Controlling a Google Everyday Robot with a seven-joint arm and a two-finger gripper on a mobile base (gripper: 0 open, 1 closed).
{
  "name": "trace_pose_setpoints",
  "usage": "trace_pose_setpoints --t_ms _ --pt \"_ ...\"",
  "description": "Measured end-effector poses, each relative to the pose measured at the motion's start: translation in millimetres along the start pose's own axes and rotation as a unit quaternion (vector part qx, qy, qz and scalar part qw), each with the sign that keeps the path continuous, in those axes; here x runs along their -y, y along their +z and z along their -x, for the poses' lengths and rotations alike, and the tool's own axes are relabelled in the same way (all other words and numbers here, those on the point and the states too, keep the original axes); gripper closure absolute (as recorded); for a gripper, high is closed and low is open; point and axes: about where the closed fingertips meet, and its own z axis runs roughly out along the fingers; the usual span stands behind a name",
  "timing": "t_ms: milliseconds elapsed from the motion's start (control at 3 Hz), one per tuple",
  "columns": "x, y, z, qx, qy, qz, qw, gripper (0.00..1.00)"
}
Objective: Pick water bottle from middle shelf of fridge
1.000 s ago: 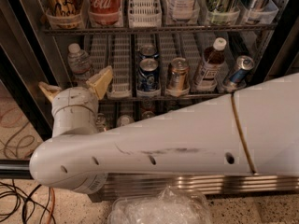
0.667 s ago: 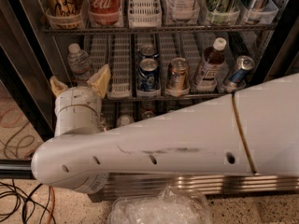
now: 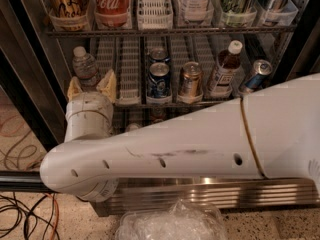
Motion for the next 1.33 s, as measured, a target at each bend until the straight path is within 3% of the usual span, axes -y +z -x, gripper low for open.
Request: trace_pose_setpoints --t_ms 1333 --pt "-11 36 -27 -0.016 0.020 -0.010 0.9996 0.35"
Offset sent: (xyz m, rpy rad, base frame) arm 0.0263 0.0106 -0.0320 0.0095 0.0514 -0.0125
